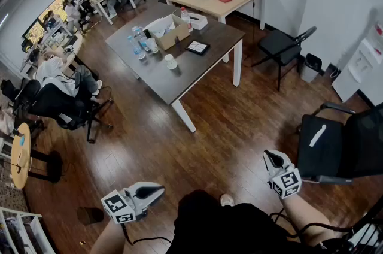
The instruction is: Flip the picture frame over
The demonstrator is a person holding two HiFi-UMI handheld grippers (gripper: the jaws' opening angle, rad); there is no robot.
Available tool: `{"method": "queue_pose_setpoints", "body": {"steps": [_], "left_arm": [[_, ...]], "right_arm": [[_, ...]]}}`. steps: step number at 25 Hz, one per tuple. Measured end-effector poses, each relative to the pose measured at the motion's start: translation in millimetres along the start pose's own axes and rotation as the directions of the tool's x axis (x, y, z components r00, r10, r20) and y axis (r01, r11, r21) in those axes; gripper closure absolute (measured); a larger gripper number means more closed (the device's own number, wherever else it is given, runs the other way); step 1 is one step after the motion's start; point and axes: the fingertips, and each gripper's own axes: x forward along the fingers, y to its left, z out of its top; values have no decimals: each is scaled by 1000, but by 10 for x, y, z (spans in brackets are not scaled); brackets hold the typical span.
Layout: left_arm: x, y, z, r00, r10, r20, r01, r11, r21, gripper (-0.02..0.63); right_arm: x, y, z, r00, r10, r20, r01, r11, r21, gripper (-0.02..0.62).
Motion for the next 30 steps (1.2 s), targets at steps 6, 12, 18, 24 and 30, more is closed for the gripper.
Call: {"method": "queue_pose_setpoints", "body": {"steps": [6, 12, 18, 24, 30], "left_arm": [[246, 1772, 927, 569, 726, 385, -788, 616, 4, 606], [1130, 2187, 1105, 678, 647, 347, -698, 715, 32, 606], [1572, 2554, 1240, 759, 539, 364, -578, 816, -4, 605], [1630, 3117, 1437, 790, 521, 323, -537, 842, -46, 605], [1583, 3705, 1577, 770, 560, 306, -586, 810, -9, 606]], "right_arm": [[523, -430, 477, 993, -89, 72, 84, 994, 71, 592], [1058, -596, 1003, 985, -138, 104, 136, 990, 26, 592], [1391, -858, 1209, 976, -180, 121, 171, 982, 79, 592], [1849, -1130, 1267, 969, -239, 62, 231, 967, 108, 592], [2514, -1299, 1419, 968, -249, 21, 246, 964, 104, 592]]}}
